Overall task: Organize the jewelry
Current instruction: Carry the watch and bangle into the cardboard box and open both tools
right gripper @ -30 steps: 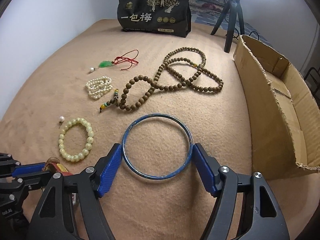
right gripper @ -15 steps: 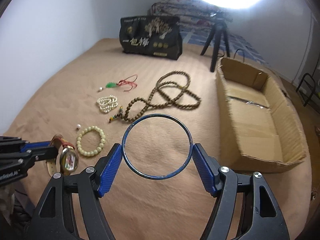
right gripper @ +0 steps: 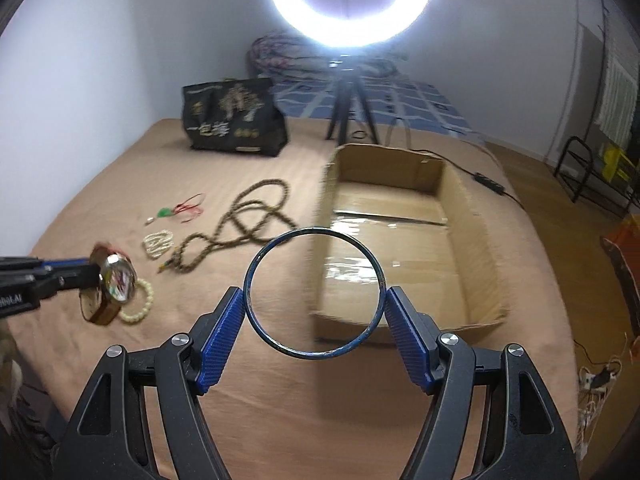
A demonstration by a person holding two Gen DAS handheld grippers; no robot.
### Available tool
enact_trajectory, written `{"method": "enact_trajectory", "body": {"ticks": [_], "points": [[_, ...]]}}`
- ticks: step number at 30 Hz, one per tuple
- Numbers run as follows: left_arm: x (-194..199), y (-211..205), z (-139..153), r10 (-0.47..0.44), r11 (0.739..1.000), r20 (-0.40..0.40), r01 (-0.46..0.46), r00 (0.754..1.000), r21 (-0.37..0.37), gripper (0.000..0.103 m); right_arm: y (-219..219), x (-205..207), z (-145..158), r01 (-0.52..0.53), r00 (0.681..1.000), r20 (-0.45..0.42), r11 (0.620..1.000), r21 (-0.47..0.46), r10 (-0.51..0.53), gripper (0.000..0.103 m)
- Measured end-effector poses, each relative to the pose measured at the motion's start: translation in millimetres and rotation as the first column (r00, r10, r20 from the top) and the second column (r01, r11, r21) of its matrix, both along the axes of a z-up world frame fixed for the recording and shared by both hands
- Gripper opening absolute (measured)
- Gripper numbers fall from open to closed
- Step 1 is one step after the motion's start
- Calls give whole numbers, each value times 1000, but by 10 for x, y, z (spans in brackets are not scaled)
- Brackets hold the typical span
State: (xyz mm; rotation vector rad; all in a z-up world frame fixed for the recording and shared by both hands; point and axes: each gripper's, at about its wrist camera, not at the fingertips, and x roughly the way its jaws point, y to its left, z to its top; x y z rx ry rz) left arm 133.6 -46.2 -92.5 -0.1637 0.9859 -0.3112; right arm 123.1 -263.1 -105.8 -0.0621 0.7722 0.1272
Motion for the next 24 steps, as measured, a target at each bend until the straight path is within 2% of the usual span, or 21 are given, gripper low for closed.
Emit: {"method": "enact_trajectory", "body": {"ticks": [10, 16, 24], "points": [[559, -578, 179, -47, 999, 33, 47, 998, 3, 8, -454, 224, 105, 69, 997, 18, 997, -19, -69, 71], [845, -931, 104, -88, 996, 22, 88, 996, -3, 8, -767, 394, 45, 124, 992, 1, 992, 3, -124, 71], [1117, -1279, -47, -111, 993, -4, 111, 994, -28, 8, -975, 538, -89, 169, 985, -43, 985, 32, -168, 71]]}}
